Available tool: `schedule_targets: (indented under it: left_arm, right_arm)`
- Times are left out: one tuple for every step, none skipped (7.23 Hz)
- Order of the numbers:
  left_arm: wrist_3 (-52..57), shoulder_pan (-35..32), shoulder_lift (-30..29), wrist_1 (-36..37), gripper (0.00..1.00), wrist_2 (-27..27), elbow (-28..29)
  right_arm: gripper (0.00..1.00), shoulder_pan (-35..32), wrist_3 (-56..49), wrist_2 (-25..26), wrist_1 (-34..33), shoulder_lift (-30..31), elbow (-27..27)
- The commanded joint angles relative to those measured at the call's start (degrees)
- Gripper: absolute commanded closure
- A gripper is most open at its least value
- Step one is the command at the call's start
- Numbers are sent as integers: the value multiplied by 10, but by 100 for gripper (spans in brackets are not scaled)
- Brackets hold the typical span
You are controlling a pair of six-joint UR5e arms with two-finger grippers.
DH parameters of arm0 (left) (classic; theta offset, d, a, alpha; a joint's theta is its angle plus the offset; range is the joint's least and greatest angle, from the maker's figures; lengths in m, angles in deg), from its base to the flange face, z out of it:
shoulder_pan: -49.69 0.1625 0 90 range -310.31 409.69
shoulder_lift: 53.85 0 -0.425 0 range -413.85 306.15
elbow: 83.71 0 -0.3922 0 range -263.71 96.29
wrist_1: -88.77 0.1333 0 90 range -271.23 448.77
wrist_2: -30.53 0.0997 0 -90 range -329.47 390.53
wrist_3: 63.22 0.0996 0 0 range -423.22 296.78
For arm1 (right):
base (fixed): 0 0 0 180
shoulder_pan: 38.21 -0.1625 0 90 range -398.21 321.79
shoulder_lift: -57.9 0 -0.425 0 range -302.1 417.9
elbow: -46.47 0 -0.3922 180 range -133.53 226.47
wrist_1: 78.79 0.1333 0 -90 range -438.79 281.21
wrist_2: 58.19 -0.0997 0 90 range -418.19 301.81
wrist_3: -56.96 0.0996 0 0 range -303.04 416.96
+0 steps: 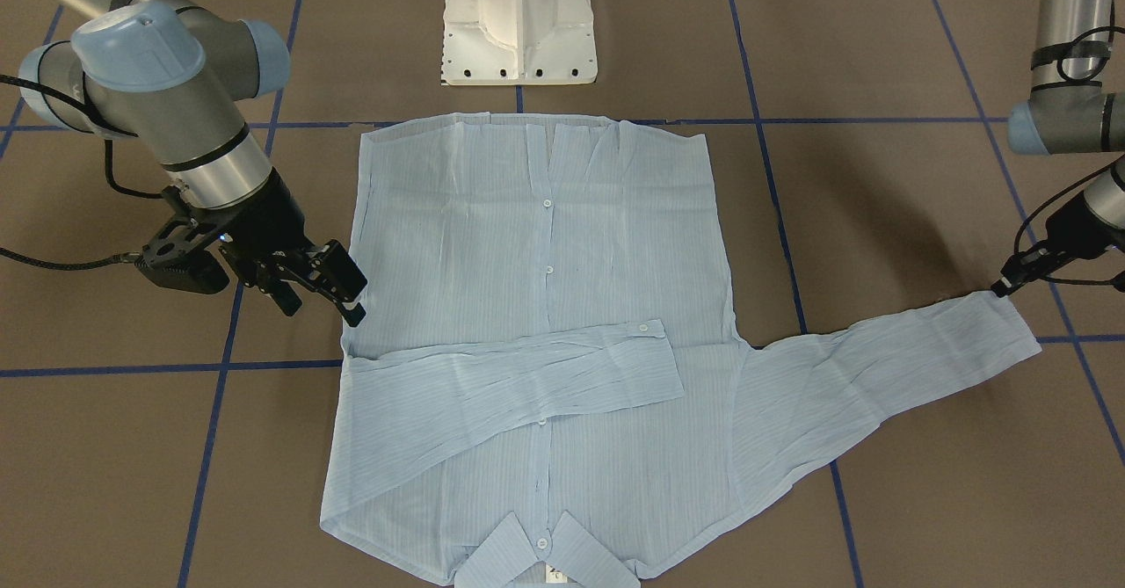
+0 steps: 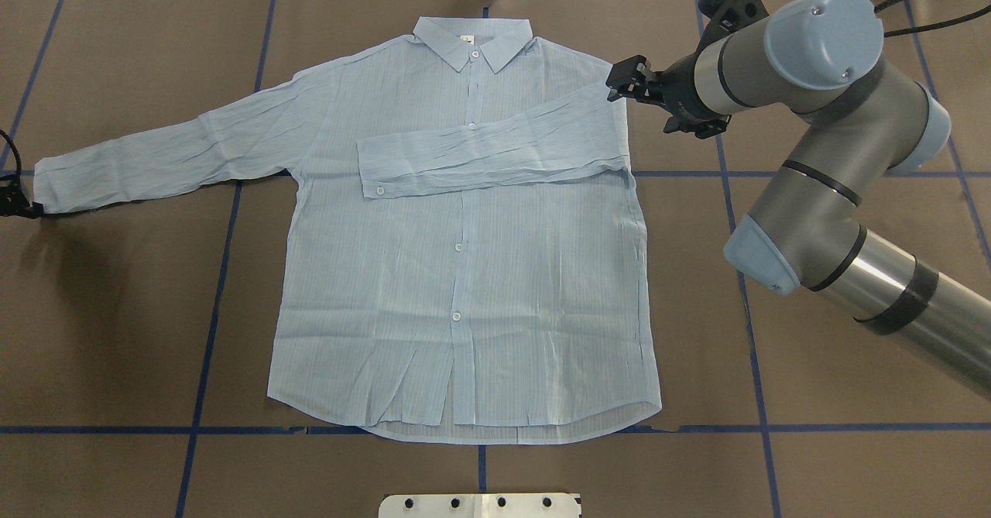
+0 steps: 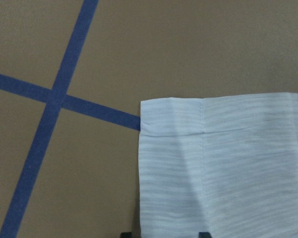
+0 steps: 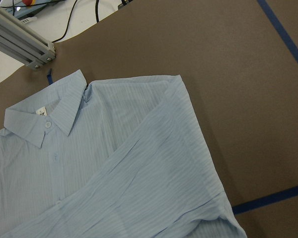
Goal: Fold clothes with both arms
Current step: 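Grasp the other sleeve cuff with the left gripper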
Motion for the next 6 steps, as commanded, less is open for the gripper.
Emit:
schedule_targets:
  left_arm:
    - [-1, -1, 1, 12, 100, -27, -28]
    - [-17, -1, -13, 59, 100, -60, -60]
    - [-43, -1, -59, 103, 100, -56, -72]
    - [-69, 0, -106, 127, 100, -55, -71]
    - [-108, 2, -155, 150, 100, -54, -73]
    - [-159, 12, -204, 156, 100, -53, -73]
  right_arm:
    - [1, -1, -7, -4, 1, 3, -5]
    - [1, -7, -7, -11, 1, 5, -11]
    - [1, -11, -9, -14, 4, 15, -12]
    - [1, -18, -53, -13, 4, 26, -12]
    - [1, -30, -101, -23, 3, 47, -12]
    - [1, -42, -108, -34, 3, 50, -12]
